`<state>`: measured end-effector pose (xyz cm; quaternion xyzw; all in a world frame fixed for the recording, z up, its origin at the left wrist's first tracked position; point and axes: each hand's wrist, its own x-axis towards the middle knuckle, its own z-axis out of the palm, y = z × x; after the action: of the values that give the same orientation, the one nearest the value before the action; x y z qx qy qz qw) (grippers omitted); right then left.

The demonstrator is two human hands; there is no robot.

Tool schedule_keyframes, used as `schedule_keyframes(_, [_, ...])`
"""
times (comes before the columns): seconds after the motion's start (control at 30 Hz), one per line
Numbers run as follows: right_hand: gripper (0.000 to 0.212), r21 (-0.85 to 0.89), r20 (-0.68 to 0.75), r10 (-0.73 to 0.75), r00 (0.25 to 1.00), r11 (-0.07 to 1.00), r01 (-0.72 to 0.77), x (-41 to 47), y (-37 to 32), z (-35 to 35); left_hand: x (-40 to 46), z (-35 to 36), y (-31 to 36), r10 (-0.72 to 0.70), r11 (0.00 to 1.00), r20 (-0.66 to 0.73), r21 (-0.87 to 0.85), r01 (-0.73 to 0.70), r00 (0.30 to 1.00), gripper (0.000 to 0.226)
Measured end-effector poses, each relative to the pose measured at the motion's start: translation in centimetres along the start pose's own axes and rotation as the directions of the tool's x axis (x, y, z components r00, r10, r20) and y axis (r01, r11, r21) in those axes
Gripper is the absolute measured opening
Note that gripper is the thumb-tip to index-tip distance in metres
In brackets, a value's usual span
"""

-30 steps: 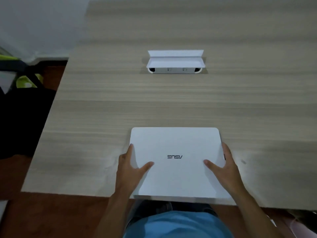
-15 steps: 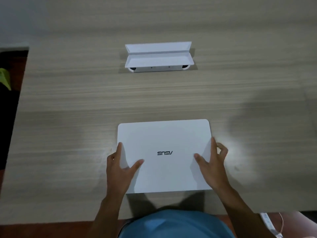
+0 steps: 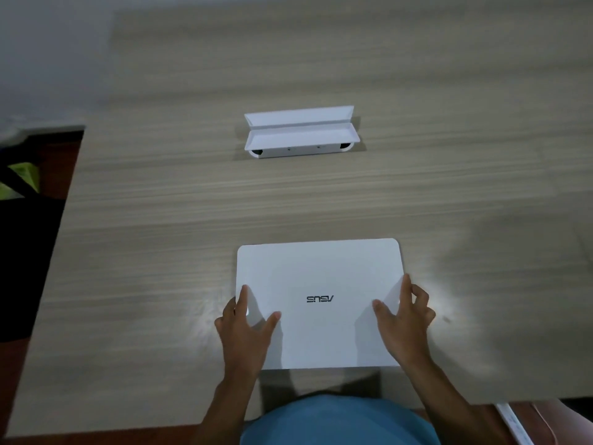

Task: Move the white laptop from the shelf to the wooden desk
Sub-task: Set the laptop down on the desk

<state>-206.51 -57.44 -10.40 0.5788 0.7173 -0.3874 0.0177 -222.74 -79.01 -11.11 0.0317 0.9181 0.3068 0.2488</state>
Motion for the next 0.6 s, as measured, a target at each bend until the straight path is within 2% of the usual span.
schedule_keyframes(0.1, [0.072,-0.022,-0.002,0.003,1.000,1.000,-0.003,-0.1,-0.1,0.1,-0.1,0.1,-0.3,0.037,0.999,0.010,0.029,-0.037,0.999,0.088])
schedule_keyframes(0.2, [0.067,-0.163,0.005,-0.006,1.000,0.987,0.006,-0.4,0.2,0.0,-0.2,0.0,-0.5,0.077,0.994,0.028,0.076,-0.079,0.997,0.087])
schedule_keyframes(0.33, [0.074,-0.089,0.068,-0.047,0.997,0.995,0.053,-0.5,0.9,-0.4,-0.6,-0.1,-1.0,0.127,0.987,0.062,0.087,-0.132,0.990,0.087])
schedule_keyframes(0.5, [0.102,-0.052,0.153,-0.170,0.973,0.982,0.180,-2.5,3.1,0.0,-1.6,0.0,-2.6,0.298,0.944,0.088,0.123,-0.307,0.951,0.091])
schedule_keyframes(0.6, [0.127,-0.043,0.194,-0.238,0.952,0.967,0.251,-3.6,5.2,0.1,-2.6,-0.3,-4.3,0.416,0.881,0.170,0.169,-0.442,0.893,0.108])
